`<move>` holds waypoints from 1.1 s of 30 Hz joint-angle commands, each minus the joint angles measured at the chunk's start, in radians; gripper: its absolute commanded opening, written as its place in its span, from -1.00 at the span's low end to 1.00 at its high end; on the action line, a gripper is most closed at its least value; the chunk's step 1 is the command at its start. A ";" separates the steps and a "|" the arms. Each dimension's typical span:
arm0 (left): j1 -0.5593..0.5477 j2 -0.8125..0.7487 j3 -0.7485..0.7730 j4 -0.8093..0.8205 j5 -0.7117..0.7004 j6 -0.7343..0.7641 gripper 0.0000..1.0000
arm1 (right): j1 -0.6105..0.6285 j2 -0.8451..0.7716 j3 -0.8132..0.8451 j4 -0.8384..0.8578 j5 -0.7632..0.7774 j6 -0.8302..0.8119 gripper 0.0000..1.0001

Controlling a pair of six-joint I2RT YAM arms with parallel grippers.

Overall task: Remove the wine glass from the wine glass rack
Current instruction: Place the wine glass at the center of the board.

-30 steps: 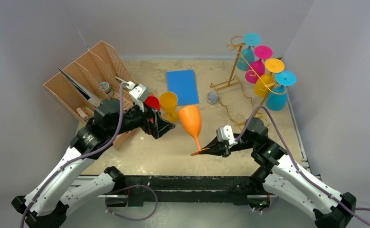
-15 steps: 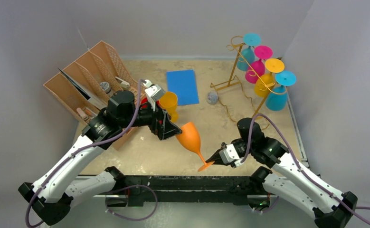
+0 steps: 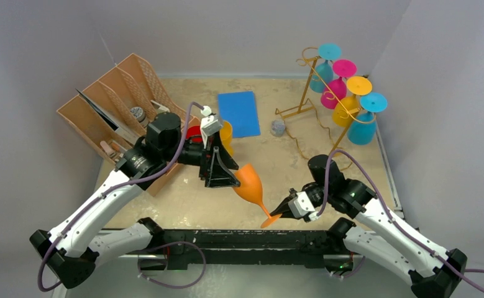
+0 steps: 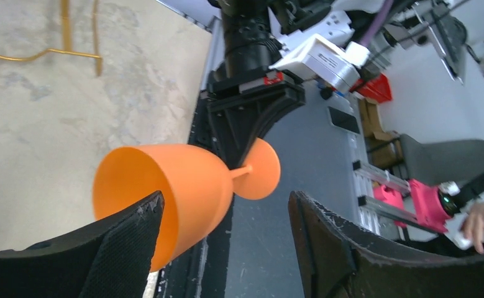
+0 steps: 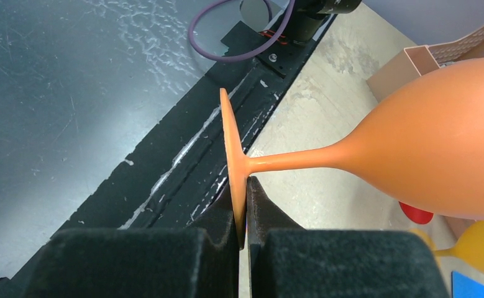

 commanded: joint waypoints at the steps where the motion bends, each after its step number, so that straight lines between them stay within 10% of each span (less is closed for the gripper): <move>1: 0.003 0.046 0.003 0.061 0.156 -0.008 0.39 | 0.001 -0.010 0.042 -0.006 -0.046 -0.028 -1.00; 20: 0.002 0.114 -0.031 0.074 0.242 -0.012 -0.39 | 0.002 -0.056 -0.014 0.168 0.079 0.107 -1.00; 26: 0.002 0.114 -0.036 0.073 0.228 -0.007 -0.99 | 0.001 -0.043 -0.012 0.177 0.087 0.121 -1.00; 33: 0.001 0.099 -0.034 0.066 0.221 -0.002 -1.00 | 0.001 -0.052 -0.012 0.173 0.080 0.127 -1.00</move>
